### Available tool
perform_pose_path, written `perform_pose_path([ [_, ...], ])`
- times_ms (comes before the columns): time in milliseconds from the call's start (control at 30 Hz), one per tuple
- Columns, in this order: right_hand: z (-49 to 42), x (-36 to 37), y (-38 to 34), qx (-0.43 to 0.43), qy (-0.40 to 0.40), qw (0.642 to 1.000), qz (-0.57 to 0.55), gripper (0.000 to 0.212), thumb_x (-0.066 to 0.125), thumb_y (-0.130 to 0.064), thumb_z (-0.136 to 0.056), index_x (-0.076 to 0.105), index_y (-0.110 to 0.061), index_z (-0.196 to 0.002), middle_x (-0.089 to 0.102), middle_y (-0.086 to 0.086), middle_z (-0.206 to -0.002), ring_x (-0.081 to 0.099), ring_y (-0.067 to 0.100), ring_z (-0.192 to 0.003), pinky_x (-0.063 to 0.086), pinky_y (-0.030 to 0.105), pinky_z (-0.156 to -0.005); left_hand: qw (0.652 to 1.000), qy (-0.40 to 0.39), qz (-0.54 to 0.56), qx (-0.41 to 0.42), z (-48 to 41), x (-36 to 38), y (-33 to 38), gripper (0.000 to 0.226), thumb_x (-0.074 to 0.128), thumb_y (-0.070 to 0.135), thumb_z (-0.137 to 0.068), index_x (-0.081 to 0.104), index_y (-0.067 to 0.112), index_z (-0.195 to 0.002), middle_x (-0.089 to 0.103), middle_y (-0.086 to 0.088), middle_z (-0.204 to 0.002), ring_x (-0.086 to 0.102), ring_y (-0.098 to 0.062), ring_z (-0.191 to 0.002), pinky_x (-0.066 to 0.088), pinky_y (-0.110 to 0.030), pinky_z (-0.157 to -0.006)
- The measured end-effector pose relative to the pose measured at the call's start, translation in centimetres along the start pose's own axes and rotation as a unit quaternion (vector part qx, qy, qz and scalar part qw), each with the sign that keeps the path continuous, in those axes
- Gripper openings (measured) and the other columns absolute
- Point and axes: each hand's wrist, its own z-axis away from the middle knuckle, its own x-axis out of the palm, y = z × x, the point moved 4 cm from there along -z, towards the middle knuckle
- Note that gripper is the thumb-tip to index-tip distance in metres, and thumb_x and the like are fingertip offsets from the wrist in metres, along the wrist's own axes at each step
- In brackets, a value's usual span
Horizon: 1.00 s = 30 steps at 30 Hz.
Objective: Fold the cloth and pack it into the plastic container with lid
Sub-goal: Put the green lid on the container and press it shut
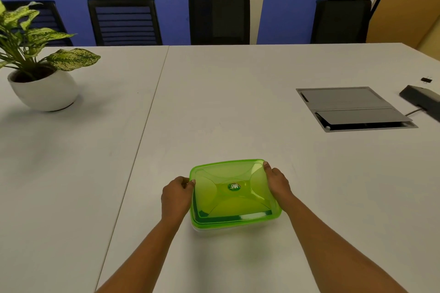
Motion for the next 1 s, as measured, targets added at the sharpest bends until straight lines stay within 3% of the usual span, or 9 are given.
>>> perform_pose_path([
  [100,-0.3,0.1,0.3,0.0,0.006,1.0,0.007,0.052,0.03,-0.049,-0.096,0.051,-0.001,-0.089,0.049,0.009,-0.082,0.044,0.025,-0.085,0.033,0.033,-0.074,1.0,0.003,0.012,-0.009,-0.3,-0.1,0.1,0.034,0.051,0.03,-0.092,0.061,0.005,-0.112,0.068,-0.016,-0.109,0.06,-0.03,-0.102,0.045,-0.034,-0.086],
  [233,-0.6,0.2,0.6,0.004,0.024,0.999,0.033,0.048,0.029,-0.051,-0.095,0.037,-0.014,-0.064,0.043,0.001,-0.069,0.045,0.026,-0.084,0.033,0.032,-0.072,0.999,-0.034,-0.026,0.002,-0.9,0.3,0.6,0.042,0.043,0.036,-0.095,0.051,0.016,-0.131,0.064,-0.016,-0.117,0.056,-0.031,-0.113,0.043,-0.036,-0.091],
  [400,-0.8,0.5,0.7,0.006,0.037,0.998,0.057,0.049,0.026,-0.054,-0.093,0.034,-0.017,-0.063,0.048,0.005,-0.079,0.046,0.026,-0.085,0.034,0.034,-0.072,0.999,-0.038,-0.017,-0.008,-1.9,0.5,0.7,0.039,0.045,0.035,-0.094,0.057,0.014,-0.124,0.062,-0.015,-0.123,0.055,-0.031,-0.115,0.043,-0.035,-0.09],
  [533,-0.9,0.6,0.7,0.009,0.031,0.997,0.076,0.049,0.024,-0.057,-0.093,0.04,-0.014,-0.076,0.05,0.009,-0.092,0.046,0.026,-0.088,0.035,0.035,-0.074,0.999,-0.049,0.0,-0.023,-2.2,0.5,0.1,0.038,0.05,0.035,-0.092,0.061,0.013,-0.122,0.066,-0.015,-0.115,0.06,-0.033,-0.107,0.047,-0.038,-0.091],
  [733,-0.7,0.5,0.5,-0.009,0.033,0.997,0.071,0.05,0.024,-0.054,-0.094,0.031,-0.018,-0.06,0.045,0.003,-0.073,0.045,0.026,-0.083,0.034,0.034,-0.072,0.997,-0.071,-0.016,-0.013,-2.4,1.1,-0.2,0.037,0.048,0.033,-0.094,0.057,0.02,-0.127,0.062,-0.012,-0.124,0.055,-0.031,-0.116,0.044,-0.039,-0.092],
  [867,-0.6,0.4,0.5,-0.009,0.018,0.998,0.066,0.049,0.023,-0.053,-0.095,0.037,-0.016,-0.065,0.05,0.008,-0.083,0.047,0.027,-0.088,0.036,0.036,-0.077,0.995,-0.094,-0.027,-0.01,-2.5,1.2,-0.2,0.043,0.047,0.032,-0.094,0.041,0.029,-0.137,0.063,-0.014,-0.114,0.06,-0.033,-0.106,0.047,-0.037,-0.086],
  [933,-0.6,0.4,0.5,-0.005,0.011,0.998,0.062,0.051,0.023,-0.051,-0.096,0.051,-0.01,-0.084,0.054,0.012,-0.099,0.05,0.031,-0.1,0.039,0.038,-0.086,0.993,-0.118,-0.014,-0.011,-2.9,1.3,-0.2,0.041,0.047,0.031,-0.094,0.044,0.031,-0.134,0.063,-0.015,-0.114,0.062,-0.034,-0.102,0.051,-0.041,-0.089],
  [1000,-0.5,0.3,0.3,0.001,0.012,0.999,0.053,0.055,0.025,-0.047,-0.097,0.052,-0.002,-0.11,0.054,0.016,-0.112,0.049,0.032,-0.111,0.037,0.037,-0.089,0.99,-0.138,-0.002,-0.017,-3.2,1.2,-0.1,0.034,0.048,0.03,-0.094,0.052,0.03,-0.128,0.061,-0.014,-0.121,0.062,-0.034,-0.104,0.052,-0.048,-0.089],
])
